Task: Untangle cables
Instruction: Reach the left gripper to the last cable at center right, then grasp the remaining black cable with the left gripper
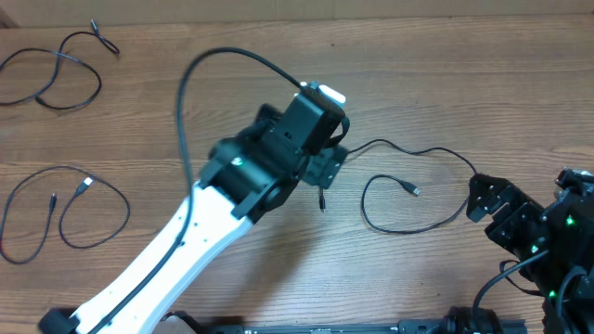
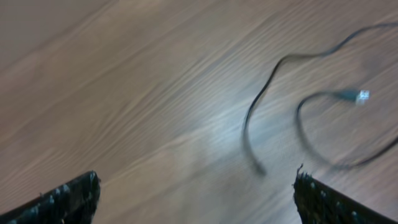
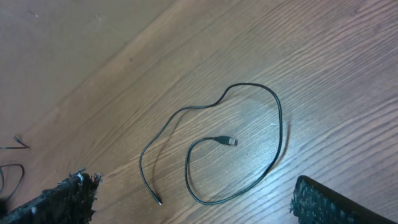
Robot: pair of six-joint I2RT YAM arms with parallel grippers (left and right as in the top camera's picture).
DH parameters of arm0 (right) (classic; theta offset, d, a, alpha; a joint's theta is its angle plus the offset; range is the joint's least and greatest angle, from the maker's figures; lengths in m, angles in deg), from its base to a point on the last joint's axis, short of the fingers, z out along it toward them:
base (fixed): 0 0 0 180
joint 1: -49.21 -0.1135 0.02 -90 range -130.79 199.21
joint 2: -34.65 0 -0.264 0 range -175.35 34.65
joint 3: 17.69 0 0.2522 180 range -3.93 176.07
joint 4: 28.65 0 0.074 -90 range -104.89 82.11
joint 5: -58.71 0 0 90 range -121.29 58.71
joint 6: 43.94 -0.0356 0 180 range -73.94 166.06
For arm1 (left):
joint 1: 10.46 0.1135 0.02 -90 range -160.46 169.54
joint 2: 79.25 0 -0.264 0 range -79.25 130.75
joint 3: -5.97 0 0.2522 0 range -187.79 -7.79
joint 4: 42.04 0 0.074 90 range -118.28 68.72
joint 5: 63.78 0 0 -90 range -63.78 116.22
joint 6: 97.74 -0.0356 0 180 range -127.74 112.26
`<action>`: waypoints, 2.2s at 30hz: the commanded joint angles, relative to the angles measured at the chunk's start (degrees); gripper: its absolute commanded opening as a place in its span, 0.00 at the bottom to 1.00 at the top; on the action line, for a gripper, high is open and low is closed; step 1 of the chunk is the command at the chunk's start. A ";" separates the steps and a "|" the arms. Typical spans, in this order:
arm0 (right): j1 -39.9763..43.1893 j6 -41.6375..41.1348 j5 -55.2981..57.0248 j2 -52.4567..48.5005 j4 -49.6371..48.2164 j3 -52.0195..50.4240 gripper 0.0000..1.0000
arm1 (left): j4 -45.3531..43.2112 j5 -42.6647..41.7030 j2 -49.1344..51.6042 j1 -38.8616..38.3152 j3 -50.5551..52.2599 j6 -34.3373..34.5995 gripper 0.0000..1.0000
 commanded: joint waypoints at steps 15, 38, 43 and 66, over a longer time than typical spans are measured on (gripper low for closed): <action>0.17 0.26 0.52 0.11 -0.24 1.05 1.00 | -26.58 -15.26 22.34 0.44 11.93 -16.98 1.00; 0.17 0.26 0.52 0.11 -0.24 1.05 1.00 | -23.19 -19.71 30.56 0.96 10.78 -0.94 0.46; 0.17 0.26 0.52 0.11 -0.24 1.05 1.00 | -19.87 -19.76 29.57 0.94 6.23 2.10 0.04; 0.17 0.26 0.52 0.11 -0.24 1.05 1.00 | -12.28 -35.89 29.59 -4.63 0.09 40.85 0.53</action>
